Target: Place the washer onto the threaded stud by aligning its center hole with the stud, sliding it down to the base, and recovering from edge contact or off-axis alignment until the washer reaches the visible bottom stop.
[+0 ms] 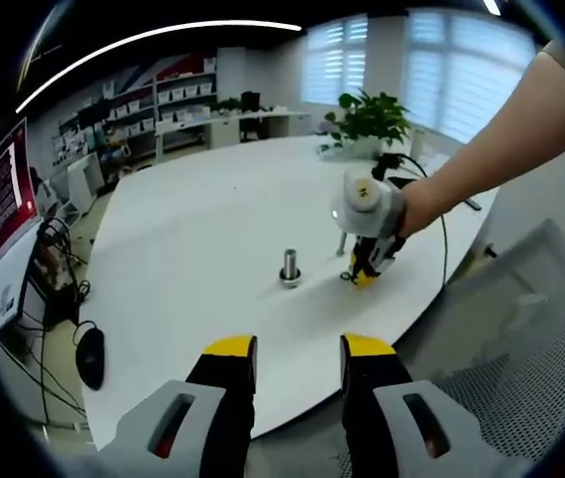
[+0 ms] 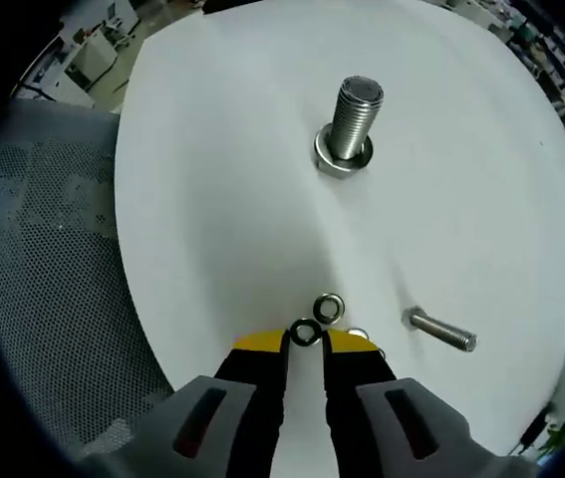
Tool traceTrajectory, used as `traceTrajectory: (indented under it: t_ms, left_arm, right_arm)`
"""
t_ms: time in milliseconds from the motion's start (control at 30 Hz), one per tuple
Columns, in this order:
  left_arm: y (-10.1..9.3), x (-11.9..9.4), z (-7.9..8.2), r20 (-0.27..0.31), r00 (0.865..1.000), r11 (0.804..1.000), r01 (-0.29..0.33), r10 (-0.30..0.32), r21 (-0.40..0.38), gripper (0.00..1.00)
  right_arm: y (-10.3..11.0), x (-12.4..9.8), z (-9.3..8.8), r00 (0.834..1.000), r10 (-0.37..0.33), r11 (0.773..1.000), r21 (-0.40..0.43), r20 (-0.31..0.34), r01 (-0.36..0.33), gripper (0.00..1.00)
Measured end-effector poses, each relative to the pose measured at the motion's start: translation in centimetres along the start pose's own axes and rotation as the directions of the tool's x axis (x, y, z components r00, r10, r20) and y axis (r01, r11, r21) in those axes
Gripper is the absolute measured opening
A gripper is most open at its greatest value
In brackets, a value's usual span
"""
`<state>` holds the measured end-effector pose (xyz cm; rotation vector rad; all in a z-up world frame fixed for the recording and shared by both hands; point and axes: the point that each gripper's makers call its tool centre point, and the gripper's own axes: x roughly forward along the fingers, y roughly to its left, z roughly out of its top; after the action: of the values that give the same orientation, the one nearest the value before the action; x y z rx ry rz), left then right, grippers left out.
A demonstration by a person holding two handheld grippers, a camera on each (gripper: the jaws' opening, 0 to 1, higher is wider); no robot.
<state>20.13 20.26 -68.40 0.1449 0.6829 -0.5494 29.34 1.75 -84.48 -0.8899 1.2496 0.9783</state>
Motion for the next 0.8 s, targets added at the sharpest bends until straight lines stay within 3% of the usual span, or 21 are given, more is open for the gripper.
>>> traceTrajectory:
  t_ms: [467, 800]
  left_arm:
    - [0.05, -0.03, -0.01, -0.004, 1.0, 1.0, -0.005, 0.005, 0.011, 0.31]
    - [0.1, -0.11, 0.06, 0.001, 1.0, 1.0, -0.009, 0.009, 0.013, 0.3]
  right_arm:
    - [0.16, 0.0, 0.1, 0.997, -0.05, 0.998, 0.037, -0.054, 0.052, 0.15]
    - [0.28, -0.3, -0.33, 0.989, -0.117, 0.992, 0.049, 0.092, 0.113, 0.14]
